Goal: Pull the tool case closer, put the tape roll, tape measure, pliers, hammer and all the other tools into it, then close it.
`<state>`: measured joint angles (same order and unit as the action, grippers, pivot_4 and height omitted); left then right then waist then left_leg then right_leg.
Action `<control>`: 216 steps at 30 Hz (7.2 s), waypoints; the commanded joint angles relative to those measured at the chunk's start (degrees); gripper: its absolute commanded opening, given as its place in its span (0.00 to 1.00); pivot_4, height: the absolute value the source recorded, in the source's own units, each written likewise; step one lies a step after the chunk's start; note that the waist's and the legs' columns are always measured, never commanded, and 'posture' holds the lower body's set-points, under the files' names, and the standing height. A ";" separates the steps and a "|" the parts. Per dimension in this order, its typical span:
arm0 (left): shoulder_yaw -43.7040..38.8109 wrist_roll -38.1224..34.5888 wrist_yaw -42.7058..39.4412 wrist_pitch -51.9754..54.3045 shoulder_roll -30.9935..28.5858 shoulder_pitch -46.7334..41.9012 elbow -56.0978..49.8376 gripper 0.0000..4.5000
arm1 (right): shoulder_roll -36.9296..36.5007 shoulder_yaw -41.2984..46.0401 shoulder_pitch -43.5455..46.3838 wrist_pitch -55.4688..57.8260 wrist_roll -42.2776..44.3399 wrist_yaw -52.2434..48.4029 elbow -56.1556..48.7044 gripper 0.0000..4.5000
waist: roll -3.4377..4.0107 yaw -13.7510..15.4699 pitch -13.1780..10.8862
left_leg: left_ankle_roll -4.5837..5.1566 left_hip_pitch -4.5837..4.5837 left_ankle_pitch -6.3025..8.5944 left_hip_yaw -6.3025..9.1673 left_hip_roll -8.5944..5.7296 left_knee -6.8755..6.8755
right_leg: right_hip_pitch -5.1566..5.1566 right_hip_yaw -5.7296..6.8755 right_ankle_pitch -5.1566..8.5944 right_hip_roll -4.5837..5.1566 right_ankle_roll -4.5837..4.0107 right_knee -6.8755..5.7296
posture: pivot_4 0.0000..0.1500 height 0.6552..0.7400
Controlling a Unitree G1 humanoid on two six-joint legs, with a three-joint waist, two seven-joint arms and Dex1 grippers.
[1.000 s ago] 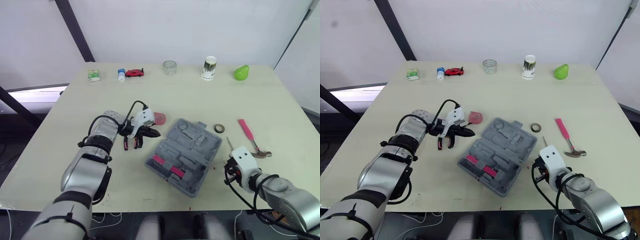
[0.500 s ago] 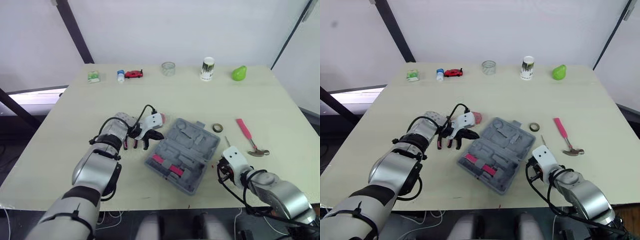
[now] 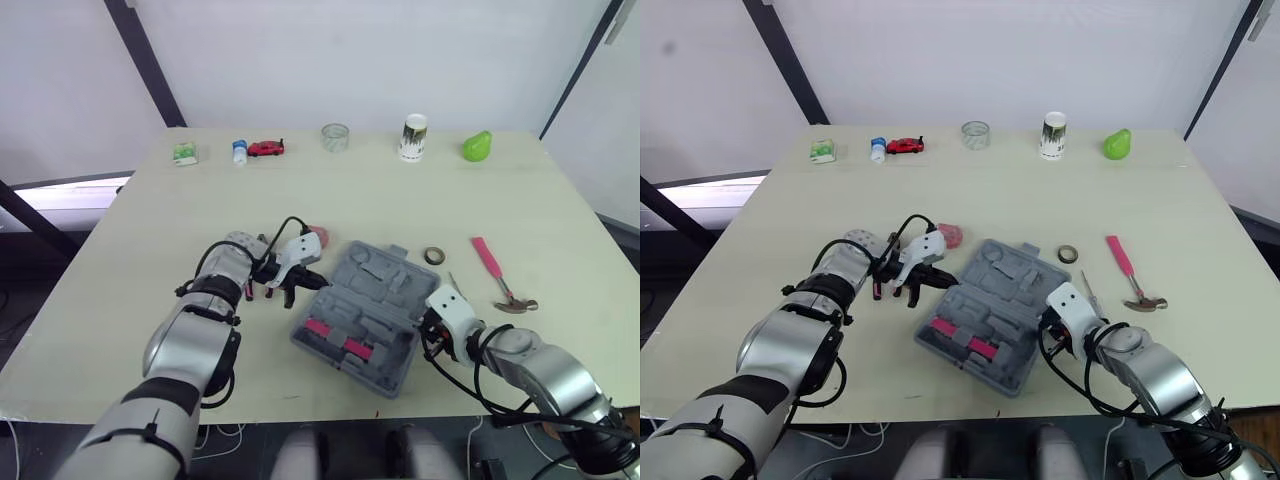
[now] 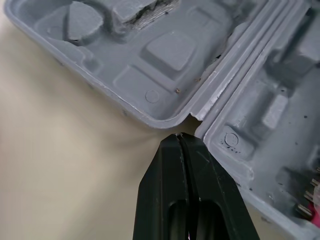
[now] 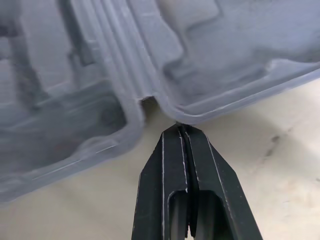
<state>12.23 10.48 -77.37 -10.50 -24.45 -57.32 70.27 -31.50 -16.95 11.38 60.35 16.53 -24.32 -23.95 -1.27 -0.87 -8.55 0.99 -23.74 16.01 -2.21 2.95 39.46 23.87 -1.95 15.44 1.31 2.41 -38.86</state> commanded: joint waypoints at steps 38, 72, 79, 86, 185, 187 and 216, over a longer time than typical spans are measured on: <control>-3.42 -17.23 8.49 34.58 -7.54 37.90 -61.26 0.01 | -5.63 -2.07 8.60 -19.11 -7.38 -18.29 14.67 0.00 | 0.06 0.18 0.01 | -0.01 0.10 0.00 0.19 0.05 0.09 | -0.04 -0.05 -0.02 0.04 -0.01 -0.16 | 1.00 1.00; -0.26 -18.55 10.05 34.17 -7.89 39.38 -62.80 0.01 | -7.07 0.21 2.10 -16.94 -7.57 -19.54 8.56 0.00 | 0.06 0.34 0.01 | -0.01 0.09 0.00 0.03 0.04 0.09 | -0.06 -0.03 -0.01 0.04 -0.01 -0.12 | 1.00 1.00; -0.20 -18.58 10.36 34.02 -8.27 39.92 -62.98 0.01 | -7.31 0.43 1.45 -16.06 -7.24 -19.68 7.33 0.00 | 0.06 0.34 0.01 | -0.01 0.09 0.00 0.04 0.04 0.09 | -0.06 -0.03 -0.01 0.04 -0.01 -0.12 | 1.00 1.00; -0.36 -18.72 10.49 34.00 -8.80 40.40 -63.14 0.01 | -6.92 0.17 0.71 -15.22 -7.15 -19.50 6.15 0.00 | 0.06 0.28 0.01 | -0.01 0.11 0.00 0.05 0.04 0.09 | -0.06 -0.03 -0.01 0.04 -0.01 -0.13 | 1.00 1.00; -42.16 -43.14 18.18 28.23 -13.58 69.35 -66.99 0.98 | -4.84 59.19 -42.53 -41.51 17.46 -29.83 0.94 1.00 | 0.04 0.22 -0.01 | -0.03 1.73 0.02 -0.60 0.32 -0.38 | -1.09 -0.67 0.19 0.28 -0.28 0.05 | 1.00 1.00; -40.85 -43.48 19.76 28.81 -12.60 68.12 -69.98 0.98 | -6.49 56.38 -39.52 -39.28 16.53 -27.44 -0.41 1.00 | 0.04 0.20 -0.01 | -0.02 1.72 0.03 -0.63 0.30 -0.39 | -1.09 -0.69 0.19 0.30 -0.27 0.06 | 1.00 1.00; -26.72 -54.46 16.58 35.68 -10.04 53.74 -88.07 1.00 | 1.88 -2.92 49.21 -33.75 -18.63 -24.22 75.11 0.67 | 0.08 -0.01 -0.26 | -0.06 0.71 0.02 -0.59 0.24 -0.48 | -0.19 -0.82 0.00 -0.09 -0.09 0.21 | 1.00 1.00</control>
<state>-14.01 -43.92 -60.87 26.76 -34.62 -3.58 -16.67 -30.44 -21.10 57.96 29.32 -1.05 -49.33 47.73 -1.19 -0.88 -8.81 0.93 -23.03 16.03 -2.81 3.19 38.98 23.69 -2.76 15.44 1.24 2.32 -38.67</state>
